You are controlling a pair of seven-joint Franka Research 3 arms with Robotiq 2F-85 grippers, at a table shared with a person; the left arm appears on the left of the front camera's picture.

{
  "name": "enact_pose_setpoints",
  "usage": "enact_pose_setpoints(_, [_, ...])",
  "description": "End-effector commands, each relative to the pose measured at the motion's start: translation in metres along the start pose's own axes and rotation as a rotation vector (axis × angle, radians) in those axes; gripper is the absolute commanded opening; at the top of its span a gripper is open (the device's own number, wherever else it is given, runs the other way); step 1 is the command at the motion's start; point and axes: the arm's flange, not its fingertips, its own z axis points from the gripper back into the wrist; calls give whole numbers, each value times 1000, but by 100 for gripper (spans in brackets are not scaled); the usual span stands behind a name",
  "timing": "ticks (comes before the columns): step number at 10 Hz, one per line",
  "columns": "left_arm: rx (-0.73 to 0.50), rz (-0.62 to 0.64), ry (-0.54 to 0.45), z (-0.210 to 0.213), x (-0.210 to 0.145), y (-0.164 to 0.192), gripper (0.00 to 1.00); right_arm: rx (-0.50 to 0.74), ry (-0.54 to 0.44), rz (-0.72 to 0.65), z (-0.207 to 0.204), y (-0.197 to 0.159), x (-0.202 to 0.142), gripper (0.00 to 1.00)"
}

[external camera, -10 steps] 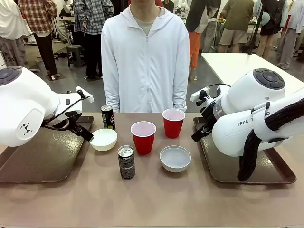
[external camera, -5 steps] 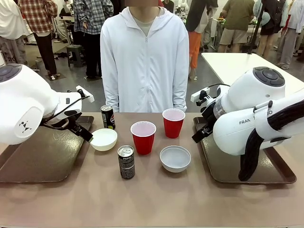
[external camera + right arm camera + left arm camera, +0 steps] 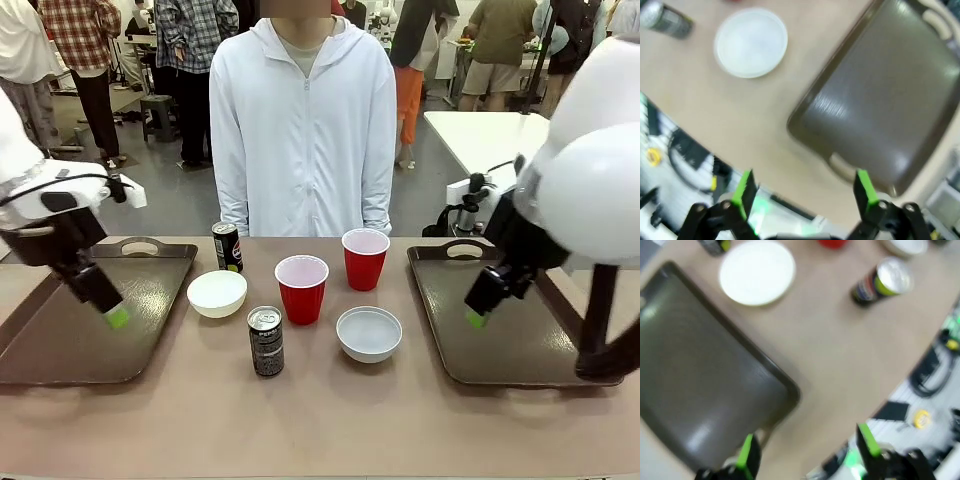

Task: Prepare tableware on both trays.
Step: Pick up a Picnic Bowl from the table and place it on a Handle tray.

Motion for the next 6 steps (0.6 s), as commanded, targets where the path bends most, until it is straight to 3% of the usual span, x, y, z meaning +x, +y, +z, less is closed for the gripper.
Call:
enact_pose_setpoints(1, [-84, 25, 44, -35, -56, -20, 100, 68, 17, -46, -54, 24, -98, 100])
enact_pose_setpoints(2, [-44, 54, 48, -38, -58, -21, 100, 59, 14, -57, -60, 18, -97, 100])
enact_pose_setpoints(3, [206, 108, -105, -40, -44, -4, 100, 31, 31, -11, 8, 5, -12, 100])
enact_pose_setpoints(4, [-65, 24, 62, 0, -12, -7, 100, 31, 31, -11, 8, 5, -12, 100])
enact_pose_setpoints(5, [-65, 24, 62, 0, -12, -7, 100, 48, 41, -21, 13, 7, -18, 100])
enact_pose_setpoints(6, [13, 51, 7, 5, -4, 1, 100, 235, 16, -46, -12, -14, -2, 100])
